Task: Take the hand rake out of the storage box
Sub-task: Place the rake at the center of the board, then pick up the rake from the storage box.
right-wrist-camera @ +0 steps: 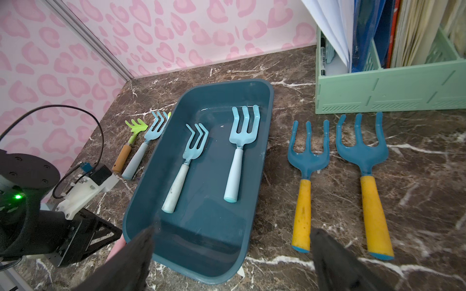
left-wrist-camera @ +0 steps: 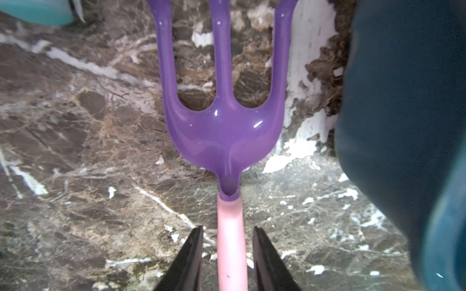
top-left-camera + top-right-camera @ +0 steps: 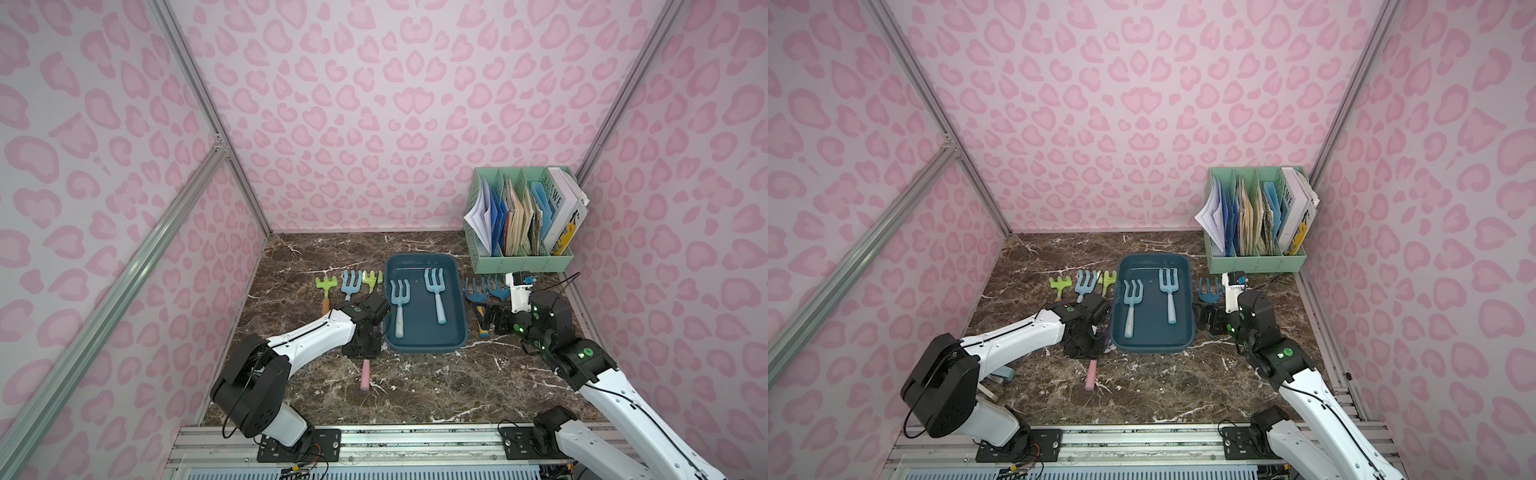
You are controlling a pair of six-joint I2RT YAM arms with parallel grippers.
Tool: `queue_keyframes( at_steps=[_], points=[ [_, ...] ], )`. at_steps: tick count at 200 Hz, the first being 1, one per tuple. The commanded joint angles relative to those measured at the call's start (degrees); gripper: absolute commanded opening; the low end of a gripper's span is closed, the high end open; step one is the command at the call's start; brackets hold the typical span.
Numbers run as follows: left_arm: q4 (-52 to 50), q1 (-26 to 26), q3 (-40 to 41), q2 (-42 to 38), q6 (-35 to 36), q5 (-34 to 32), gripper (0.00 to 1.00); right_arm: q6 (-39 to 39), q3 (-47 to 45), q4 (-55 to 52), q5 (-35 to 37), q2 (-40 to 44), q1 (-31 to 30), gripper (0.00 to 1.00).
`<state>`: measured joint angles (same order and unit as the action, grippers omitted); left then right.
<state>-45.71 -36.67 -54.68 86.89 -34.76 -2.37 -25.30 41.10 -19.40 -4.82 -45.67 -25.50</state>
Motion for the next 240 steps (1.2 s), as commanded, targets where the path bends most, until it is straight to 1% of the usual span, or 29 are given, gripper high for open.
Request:
queue_keyframes(
  at_steps=[1, 16, 40, 51, 76, 96, 103, 117, 135, 152, 169, 176, 186, 192, 205, 230, 240],
  points=[
    [-3.4, 0.0, -0.7, -1.4, 0.1, -1.4, 0.42, 0.2, -0.2, 0.4, -0.6, 0.0, 0.0, 0.99],
    [-4.6, 0.0, -1.0, -2.5, 0.4, -1.7, 0.44, 0.1, -0.3, 0.7, -0.8, -0.3, 0.1, 0.99],
    [-6.9, 0.0, -2.0, -6.4, 0.6, -2.8, 0.49, 0.1, -0.3, 1.0, -1.0, -1.3, -0.1, 0.99],
    [-7.6, 0.0, -2.7, -8.9, 1.4, -3.2, 0.50, 0.4, -0.3, 1.2, -1.5, -2.1, 0.0, 0.93],
    [-7.5, 0.0, -3.7, -18.8, 5.3, -1.9, 0.50, 0.8, 0.1, 1.7, -2.2, -4.9, 0.0, 0.89],
    [-7.5, -0.1, -4.5, -28.4, 8.9, -1.1, 0.50, 2.4, 0.7, 2.2, -3.0, -7.7, -0.1, 0.85],
    [-7.1, -0.1, -4.5, -31.6, 10.0, -1.2, 0.51, 2.5, 1.0, 2.3, -2.9, -8.8, -0.2, 0.84],
    [-5.3, -0.1, -3.1, -37.3, 12.6, -1.7, 0.57, 2.9, 1.9, 2.3, -1.9, -11.2, -1.0, 0.82],
    [-2.4, -0.1, 0.8, -43.5, 15.6, -5.2, 0.63, 3.3, 3.9, 2.1, 0.6, -15.1, -2.7, 0.78],
    [-1.3, -0.1, 3.5, -47.8, 16.9, -9.0, 0.67, 3.7, 6.7, 1.4, 3.2, -19.6, -4.8, 0.75],
    [-1.4, 0.0, 5.2, -50.3, 17.8, -11.3, 0.70, 3.9, 9.7, 0.8, 5.0, -24.4, -6.7, 0.73],
    [-1.3, -0.1, 5.8, -50.9, 18.0, -12.0, 0.71, 3.8, 11.2, 0.3, 4.7, -26.4, -6.8, 0.69],
    [-1.3, -0.1, 6.7, -51.5, 18.3, -12.8, 0.72, 3.6, 13.1, -0.4, 4.6, -29.7, -6.9, 0.60],
    [-1.2, 0.0, 7.1, -51.8, 18.3, -13.3, 0.74, 3.5, 14.1, -0.4, 4.6, -31.6, -7.1, 0.58],
    [-0.5, 0.0, 8.0, -52.5, 18.1, -14.1, 0.78, 3.4, 15.8, -0.1, 5.0, -35.4, -7.8, 0.58],
    [0.9, 0.1, 9.1, -53.2, 18.1, -15.9, 0.94, 3.0, 19.1, 0.5, 6.2, -42.2, -9.0, 0.59],
    [1.0, 0.3, 9.3, -53.2, 18.0, -16.7, 0.97, 2.9, 20.5, 0.4, 6.5, -44.7, -9.3, 0.59]
  ],
)
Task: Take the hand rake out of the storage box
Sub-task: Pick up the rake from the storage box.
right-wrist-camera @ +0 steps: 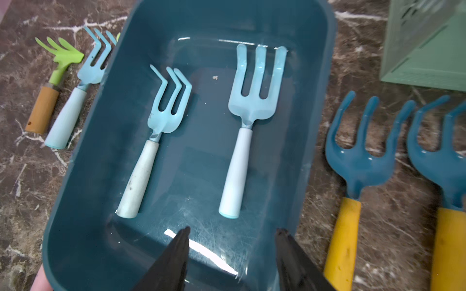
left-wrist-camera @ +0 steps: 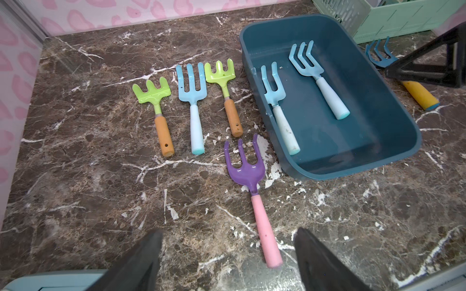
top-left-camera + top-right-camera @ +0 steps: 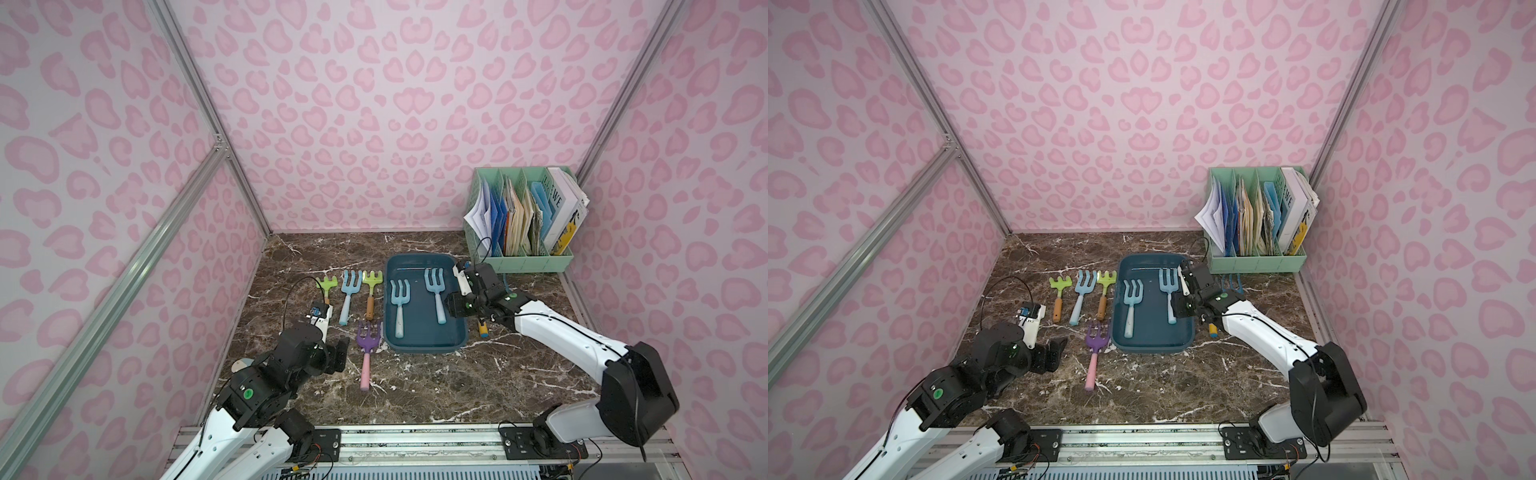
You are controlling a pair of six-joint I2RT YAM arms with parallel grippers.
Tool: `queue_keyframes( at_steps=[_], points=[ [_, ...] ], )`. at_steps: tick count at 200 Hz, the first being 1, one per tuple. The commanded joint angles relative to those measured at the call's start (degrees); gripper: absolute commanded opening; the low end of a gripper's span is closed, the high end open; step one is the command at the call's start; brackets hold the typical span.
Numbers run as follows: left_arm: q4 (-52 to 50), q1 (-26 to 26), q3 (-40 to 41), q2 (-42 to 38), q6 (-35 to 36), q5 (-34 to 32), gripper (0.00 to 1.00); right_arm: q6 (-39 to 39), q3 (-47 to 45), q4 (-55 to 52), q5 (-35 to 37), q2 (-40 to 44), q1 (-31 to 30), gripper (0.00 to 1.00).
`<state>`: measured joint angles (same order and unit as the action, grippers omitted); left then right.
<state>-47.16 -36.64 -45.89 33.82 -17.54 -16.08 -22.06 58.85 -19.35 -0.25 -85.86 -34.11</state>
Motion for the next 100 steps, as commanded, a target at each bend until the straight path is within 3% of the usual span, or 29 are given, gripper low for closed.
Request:
queue_keyframes(
  at_steps=[1, 38, 100],
  points=[
    [2.4, 0.3, 0.5, -0.1, 0.7, -3.0, 0.97, -0.3, 2.9, 0.4, 1.9, -4.8, -0.7, 0.60],
    [5.8, 2.8, 2.2, -0.2, 1.8, -0.5, 0.97, -0.3, 8.3, -1.4, 3.4, -13.8, -2.0, 0.63],
    [8.3, 18.0, 1.8, 3.1, 0.9, 17.0, 0.97, -1.5, 13.0, -4.4, 7.9, -22.1, -3.1, 0.61]
  ],
)
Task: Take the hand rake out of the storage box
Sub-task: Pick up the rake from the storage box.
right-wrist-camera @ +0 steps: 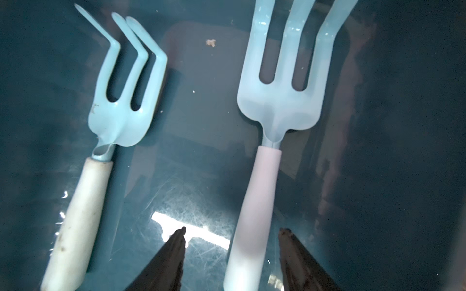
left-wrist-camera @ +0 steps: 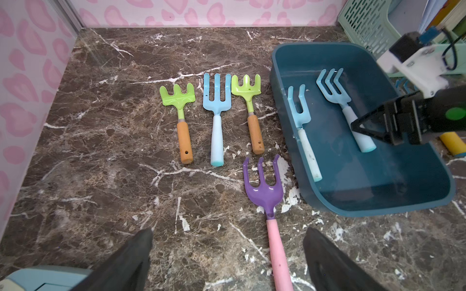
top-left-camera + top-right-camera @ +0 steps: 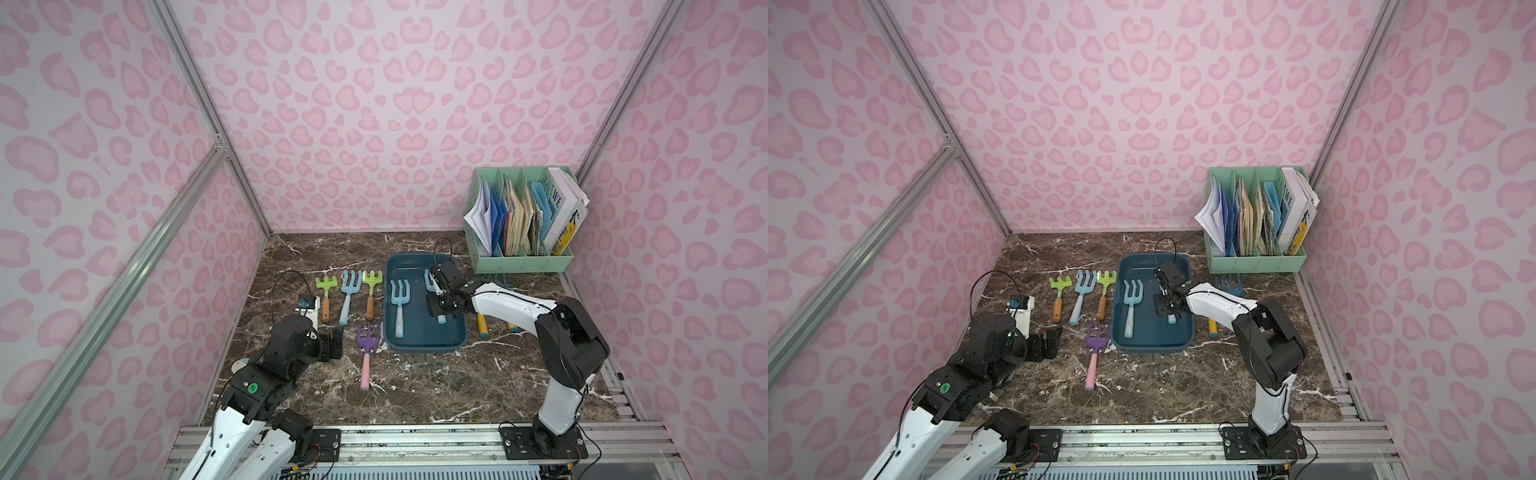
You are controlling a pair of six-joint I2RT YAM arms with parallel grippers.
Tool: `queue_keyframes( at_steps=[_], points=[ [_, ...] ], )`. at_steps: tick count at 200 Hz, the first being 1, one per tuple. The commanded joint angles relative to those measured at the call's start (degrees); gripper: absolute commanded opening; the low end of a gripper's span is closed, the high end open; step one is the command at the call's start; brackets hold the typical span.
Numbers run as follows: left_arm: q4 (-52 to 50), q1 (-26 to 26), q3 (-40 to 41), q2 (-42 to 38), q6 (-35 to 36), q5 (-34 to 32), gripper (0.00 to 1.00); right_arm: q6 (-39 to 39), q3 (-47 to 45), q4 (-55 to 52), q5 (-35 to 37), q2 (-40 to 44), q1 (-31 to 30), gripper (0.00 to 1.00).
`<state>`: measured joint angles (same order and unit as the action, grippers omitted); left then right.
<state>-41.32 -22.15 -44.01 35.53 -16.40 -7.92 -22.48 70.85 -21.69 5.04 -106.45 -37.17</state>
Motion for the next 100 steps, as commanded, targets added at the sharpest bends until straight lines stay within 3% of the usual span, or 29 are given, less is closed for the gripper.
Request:
queue_keyframes(
  at_steps=[1, 49, 88, 100],
  points=[
    [2.5, 3.6, -0.1, 1.5, -0.2, 9.0, 0.97, -1.1, 1.1, -2.1, 2.7, -1.6, 0.0, 0.61],
    [2.7, 10.9, -0.6, 4.3, 0.1, 15.9, 0.97, -1.6, 3.8, -3.6, 2.4, -6.9, 0.0, 0.54],
    [3.1, 12.3, -0.1, 3.8, -0.1, 16.4, 0.97, -1.5, 5.0, -3.4, 1.2, -8.5, 0.0, 0.37],
    [2.9, 12.4, -0.3, 4.3, 0.0, 16.6, 0.97, -1.4, 5.0, -3.4, 0.9, -8.5, 0.0, 0.26]
  ],
)
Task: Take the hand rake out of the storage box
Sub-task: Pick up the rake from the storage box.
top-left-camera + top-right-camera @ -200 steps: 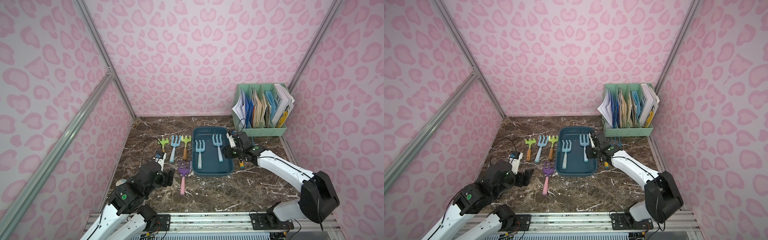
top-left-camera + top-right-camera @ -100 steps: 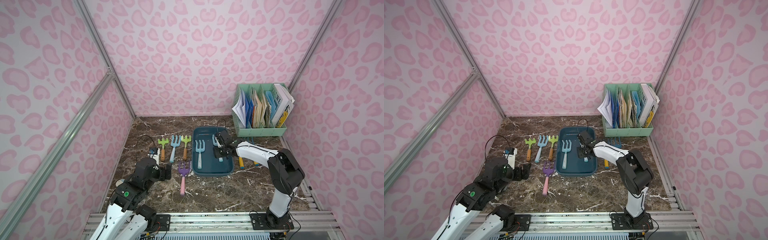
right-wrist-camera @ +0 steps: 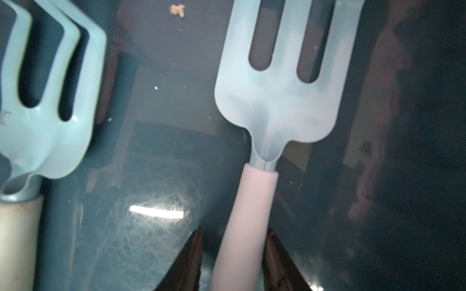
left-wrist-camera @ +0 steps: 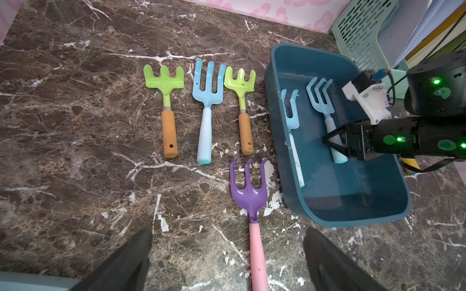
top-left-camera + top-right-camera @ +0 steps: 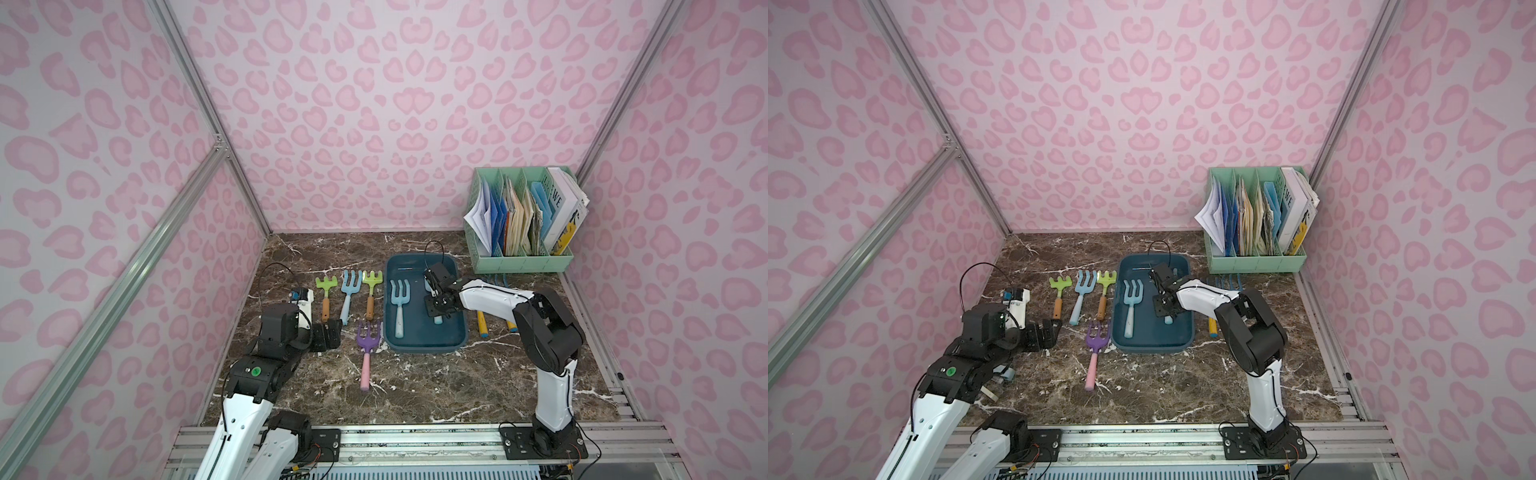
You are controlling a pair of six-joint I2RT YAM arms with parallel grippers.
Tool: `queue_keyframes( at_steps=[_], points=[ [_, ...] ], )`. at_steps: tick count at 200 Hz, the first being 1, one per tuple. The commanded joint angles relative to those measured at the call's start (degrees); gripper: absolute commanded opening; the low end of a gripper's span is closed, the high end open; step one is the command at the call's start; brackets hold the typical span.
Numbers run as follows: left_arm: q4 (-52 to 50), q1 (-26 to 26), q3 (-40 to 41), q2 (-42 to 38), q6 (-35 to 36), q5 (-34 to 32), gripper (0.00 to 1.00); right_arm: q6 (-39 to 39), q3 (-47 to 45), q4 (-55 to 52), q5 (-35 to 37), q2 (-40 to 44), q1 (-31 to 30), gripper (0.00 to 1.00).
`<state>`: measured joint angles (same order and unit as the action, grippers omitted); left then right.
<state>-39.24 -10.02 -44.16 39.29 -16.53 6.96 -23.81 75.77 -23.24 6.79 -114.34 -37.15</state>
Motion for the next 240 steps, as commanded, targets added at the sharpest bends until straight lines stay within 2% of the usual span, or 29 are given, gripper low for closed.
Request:
queue_keyframes(
  at_steps=[1, 19, 54, 154, 240],
  points=[
    [0.8, 0.3, -0.1, 0.6, 0.1, 1.8, 0.97, -0.1, 0.1, -1.9, -0.9, -0.6, 0.0, 0.26],
    [0.5, 0.4, -0.4, 1.0, 0.1, 2.0, 0.97, 0.0, -0.6, -1.5, -1.1, 0.1, 0.0, 0.18],
    [0.4, 0.4, -0.1, 0.3, 0.0, 1.4, 0.97, -0.2, -2.8, -0.2, -1.9, 2.0, 0.0, 0.15],
    [0.1, 0.4, 0.0, 1.3, 0.3, 2.3, 0.97, 0.6, -6.2, 2.4, -4.0, 6.8, 0.4, 0.13],
    [-0.7, 0.4, -0.2, 3.2, -0.1, 3.0, 0.97, 1.5, -10.5, 6.7, -11.5, 16.8, 0.6, 0.12]
  ],
)
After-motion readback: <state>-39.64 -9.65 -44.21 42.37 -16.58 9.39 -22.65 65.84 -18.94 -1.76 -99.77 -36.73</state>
